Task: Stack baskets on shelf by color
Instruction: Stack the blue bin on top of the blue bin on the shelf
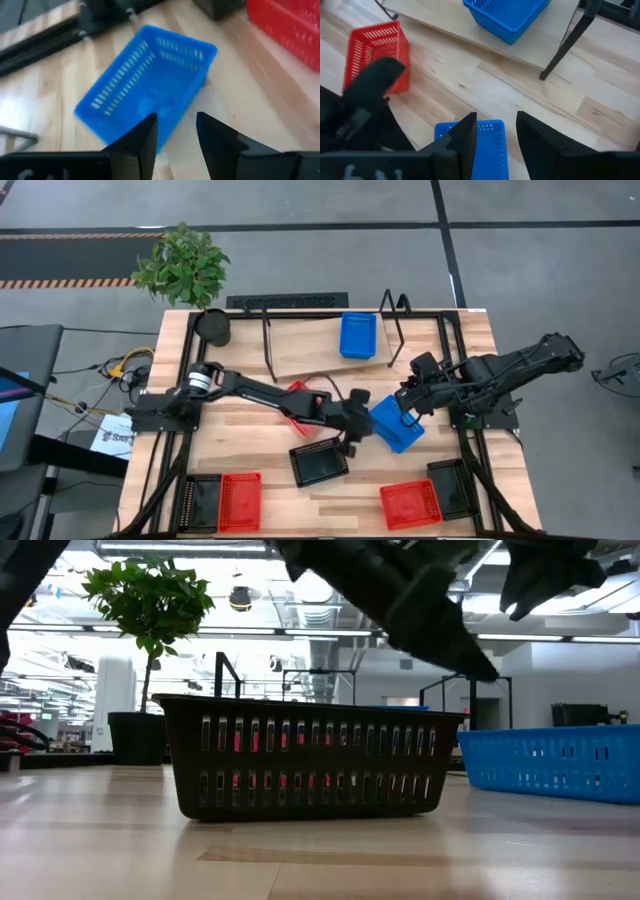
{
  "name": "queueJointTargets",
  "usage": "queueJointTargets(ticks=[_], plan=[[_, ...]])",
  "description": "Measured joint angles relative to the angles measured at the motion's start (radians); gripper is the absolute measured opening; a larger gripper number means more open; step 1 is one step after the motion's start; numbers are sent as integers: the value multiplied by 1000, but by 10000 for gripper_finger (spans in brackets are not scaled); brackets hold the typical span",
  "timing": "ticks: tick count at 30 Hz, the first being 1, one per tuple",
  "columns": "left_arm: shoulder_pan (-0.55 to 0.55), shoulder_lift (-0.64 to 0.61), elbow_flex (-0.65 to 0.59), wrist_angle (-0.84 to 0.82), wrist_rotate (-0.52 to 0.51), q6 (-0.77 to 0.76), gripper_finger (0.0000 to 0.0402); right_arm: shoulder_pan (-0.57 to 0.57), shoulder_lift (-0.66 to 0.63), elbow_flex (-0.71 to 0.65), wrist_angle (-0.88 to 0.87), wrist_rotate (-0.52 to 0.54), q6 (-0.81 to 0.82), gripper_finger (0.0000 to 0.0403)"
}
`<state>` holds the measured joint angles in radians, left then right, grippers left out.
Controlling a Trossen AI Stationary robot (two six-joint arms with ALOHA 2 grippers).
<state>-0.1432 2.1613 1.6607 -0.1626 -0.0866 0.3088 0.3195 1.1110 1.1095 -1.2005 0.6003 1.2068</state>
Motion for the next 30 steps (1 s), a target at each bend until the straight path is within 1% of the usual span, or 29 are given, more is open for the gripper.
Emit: queueJointTargets(ticks=[1, 3, 7, 8, 10, 15, 19, 20, 22, 24, 28, 30], plan=[[-3, 27, 36, 1, 2, 36, 128, 0, 0, 0, -4, 0, 0, 161], [-10, 60, 86, -54, 1, 91, 128, 0, 1, 0, -6, 0, 0, 161], [-15, 117, 165, -86, -9, 150, 128, 0, 2, 0, -8, 0, 0, 161], [-15, 122, 172, -101, -13, 154, 128, 0, 1, 0, -8, -1, 0, 161], [-15, 136, 181, -79, -7, 169, 128, 0, 1, 0, -11, -2, -1, 161], [-14, 145, 181, -113, 6, 234, 128, 0, 2, 0, -15, -3, -2, 161], [-12, 166, 180, -132, -6, 274, 128, 0, 1, 0, -15, -3, -2, 161], [-11, 174, 182, -117, -17, 275, 128, 0, 1, 0, -15, -3, -2, 161], [-11, 177, 179, -149, -63, 278, 128, 0, 1, 0, -13, -3, -2, 161], [-10, 185, 179, -148, -111, 292, 128, 0, 1, 0, -14, -4, -2, 161], [-7, 184, 179, -215, -207, 289, 128, 0, 1, 0, -13, -5, -2, 161], [-3, 177, 179, -254, -226, 278, 128, 0, 1, 0, -13, -7, -2, 161]])
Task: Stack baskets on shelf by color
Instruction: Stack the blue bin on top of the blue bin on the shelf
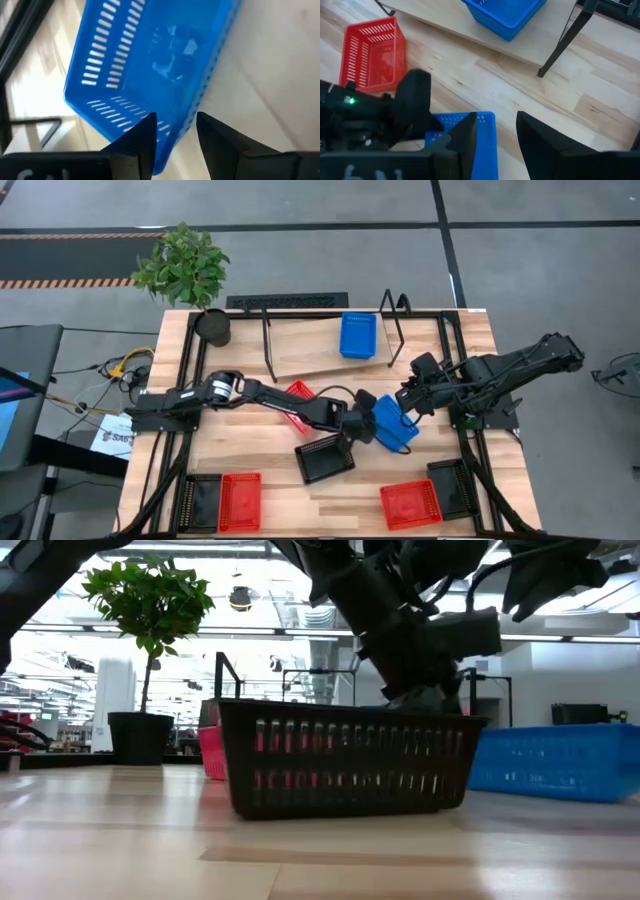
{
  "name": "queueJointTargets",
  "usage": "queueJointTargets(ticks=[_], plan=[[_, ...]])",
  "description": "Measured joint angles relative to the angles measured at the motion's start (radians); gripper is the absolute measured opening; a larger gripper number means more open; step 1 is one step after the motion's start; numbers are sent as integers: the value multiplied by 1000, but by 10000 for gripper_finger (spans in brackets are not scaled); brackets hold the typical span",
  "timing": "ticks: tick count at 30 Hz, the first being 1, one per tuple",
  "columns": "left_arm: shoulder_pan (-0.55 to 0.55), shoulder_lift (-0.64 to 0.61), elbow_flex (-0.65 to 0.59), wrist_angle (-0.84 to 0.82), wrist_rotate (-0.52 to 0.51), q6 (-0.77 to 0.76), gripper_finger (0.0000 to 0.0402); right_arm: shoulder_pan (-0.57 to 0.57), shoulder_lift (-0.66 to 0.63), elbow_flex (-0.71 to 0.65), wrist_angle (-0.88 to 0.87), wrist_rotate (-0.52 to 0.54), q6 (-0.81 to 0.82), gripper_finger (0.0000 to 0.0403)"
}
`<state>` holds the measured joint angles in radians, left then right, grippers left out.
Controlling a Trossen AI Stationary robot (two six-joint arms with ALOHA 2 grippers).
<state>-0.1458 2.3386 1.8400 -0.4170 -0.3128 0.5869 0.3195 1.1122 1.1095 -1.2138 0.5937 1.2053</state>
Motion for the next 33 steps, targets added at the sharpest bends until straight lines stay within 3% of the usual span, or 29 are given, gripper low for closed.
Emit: queueJointTargets(ticks=[4, 10, 20, 33], plan=[[13, -3, 0, -60, -37, -4, 120, 0, 0, 0, -2, 0, -1, 161], [42, -13, -1, -135, -109, -31, 72, 0, 0, 0, -3, 1, -1, 161], [91, -137, 0, -199, -108, -87, 8, 0, 0, 0, -10, 4, -1, 161], [90, -226, 0, -378, 195, -293, 2, 2, 0, 0, -35, 6, -1, 161]])
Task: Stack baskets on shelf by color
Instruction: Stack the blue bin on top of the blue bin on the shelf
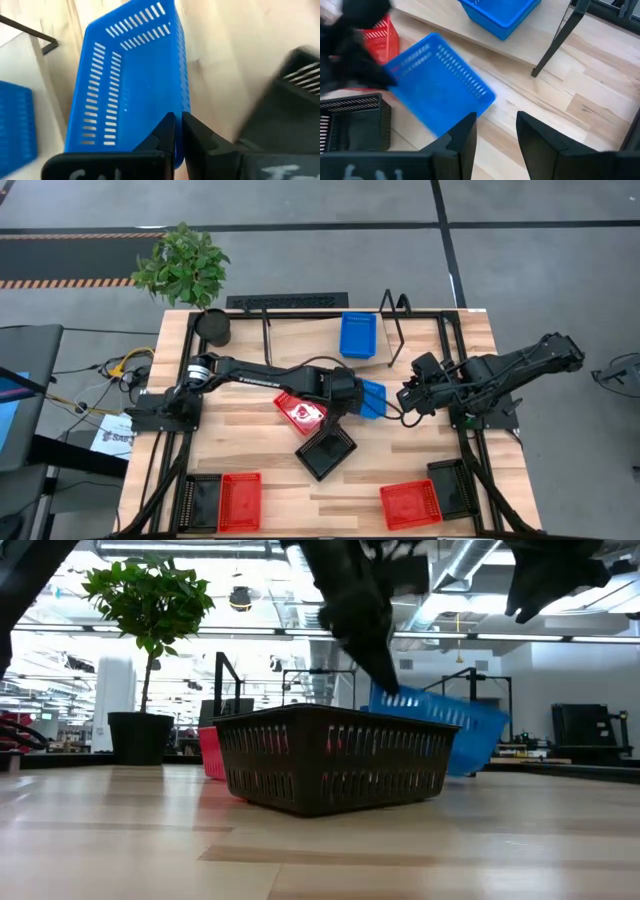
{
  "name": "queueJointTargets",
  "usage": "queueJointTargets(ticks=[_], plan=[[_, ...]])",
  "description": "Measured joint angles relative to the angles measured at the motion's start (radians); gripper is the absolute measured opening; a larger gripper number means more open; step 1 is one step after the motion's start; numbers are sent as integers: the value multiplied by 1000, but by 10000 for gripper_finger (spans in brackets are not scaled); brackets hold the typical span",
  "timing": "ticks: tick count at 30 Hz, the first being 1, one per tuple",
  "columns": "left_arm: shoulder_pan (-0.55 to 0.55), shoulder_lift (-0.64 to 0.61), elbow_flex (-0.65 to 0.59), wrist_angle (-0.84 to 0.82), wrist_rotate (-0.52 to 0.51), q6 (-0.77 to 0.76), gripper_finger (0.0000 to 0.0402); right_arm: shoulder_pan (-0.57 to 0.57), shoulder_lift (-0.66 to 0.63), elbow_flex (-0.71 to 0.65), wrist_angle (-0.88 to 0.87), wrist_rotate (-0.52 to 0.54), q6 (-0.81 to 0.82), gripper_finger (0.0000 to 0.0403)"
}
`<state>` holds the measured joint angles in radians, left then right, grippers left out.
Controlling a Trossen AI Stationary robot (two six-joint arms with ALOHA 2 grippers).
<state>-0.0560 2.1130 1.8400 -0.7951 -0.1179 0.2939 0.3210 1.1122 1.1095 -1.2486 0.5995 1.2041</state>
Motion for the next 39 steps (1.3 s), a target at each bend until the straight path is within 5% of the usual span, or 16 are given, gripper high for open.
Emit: queueJointTargets(ticks=[12, 17, 22, 26, 39], plan=[[57, -267, 3, -111, -339, -447, 2, 0, 0, 0, -23, 25, 1, 161], [149, -297, 3, -57, -292, -523, 5, 0, 0, 0, -26, 40, 1, 161], [223, -278, 2, -50, -122, -241, 5, 0, 0, 0, -31, 53, 1, 161], [266, -277, 2, 0, -130, -153, 2, 0, 0, 0, -40, 55, 2, 161], [343, -261, -16, -37, 35, 681, 0, 0, 0, 0, -58, 56, 2, 161]])
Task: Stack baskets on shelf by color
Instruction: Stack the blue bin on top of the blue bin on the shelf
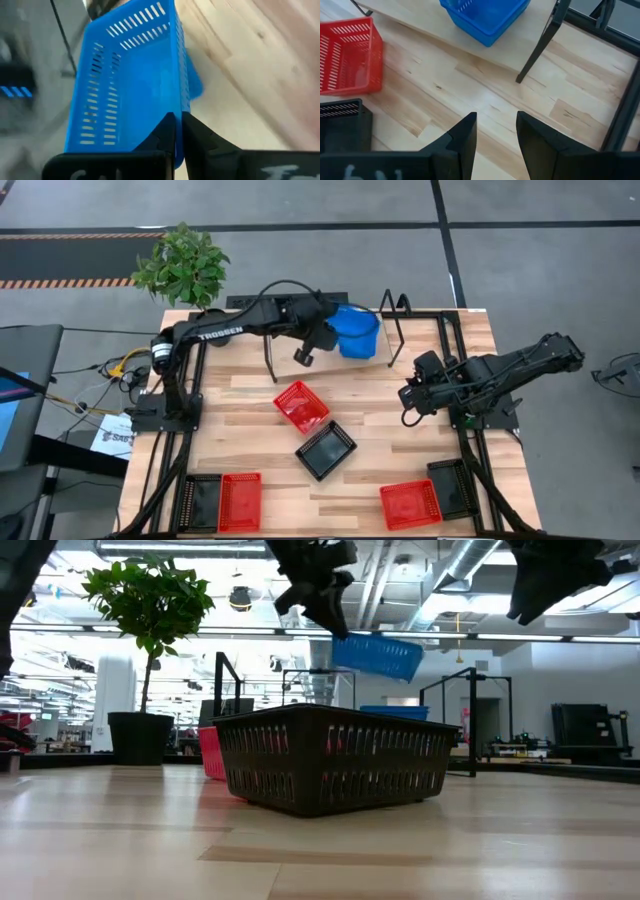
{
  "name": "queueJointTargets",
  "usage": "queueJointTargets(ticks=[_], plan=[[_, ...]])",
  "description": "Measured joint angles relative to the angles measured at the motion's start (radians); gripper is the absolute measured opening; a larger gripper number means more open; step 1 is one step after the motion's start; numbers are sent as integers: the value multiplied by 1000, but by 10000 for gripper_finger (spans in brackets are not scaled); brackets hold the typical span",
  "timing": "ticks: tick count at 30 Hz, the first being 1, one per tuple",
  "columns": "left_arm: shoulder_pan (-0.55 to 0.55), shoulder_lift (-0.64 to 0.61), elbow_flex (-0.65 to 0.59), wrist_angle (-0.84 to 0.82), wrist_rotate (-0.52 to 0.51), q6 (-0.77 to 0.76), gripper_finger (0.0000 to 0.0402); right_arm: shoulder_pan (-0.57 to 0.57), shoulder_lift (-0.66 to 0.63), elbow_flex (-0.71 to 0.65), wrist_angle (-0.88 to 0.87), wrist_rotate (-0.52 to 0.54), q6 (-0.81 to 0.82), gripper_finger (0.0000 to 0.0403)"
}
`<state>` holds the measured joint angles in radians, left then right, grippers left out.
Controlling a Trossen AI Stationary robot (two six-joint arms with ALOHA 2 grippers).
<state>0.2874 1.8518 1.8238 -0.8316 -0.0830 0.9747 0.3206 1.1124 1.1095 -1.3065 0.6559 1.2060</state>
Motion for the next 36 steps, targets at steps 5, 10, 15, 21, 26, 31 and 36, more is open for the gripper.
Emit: queueJointTargets(ticks=[5, 10, 15, 21, 26, 31, 36], plan=[[19, 2, -14, -8, 35, 308, 0, 0, 0, 0, -5, 0, 0, 161], [52, 23, -14, 12, 18, 580, 0, 0, 0, 0, -13, 0, 0, 161], [90, 50, -12, 50, -20, 780, 0, 0, 0, 0, -27, 0, 0, 161], [125, 55, -2, 98, 56, 844, 0, 0, 0, 0, -26, 0, 0, 161], [139, 55, 1, 95, 127, 927, 0, -3, 0, 0, -26, 0, 1, 161], [143, 65, 0, 96, 148, 944, 0, -3, 0, 0, -26, 0, 17, 161], [147, 69, -1, 101, 117, 1034, 0, -3, 0, 0, -25, 0, 25, 161]])
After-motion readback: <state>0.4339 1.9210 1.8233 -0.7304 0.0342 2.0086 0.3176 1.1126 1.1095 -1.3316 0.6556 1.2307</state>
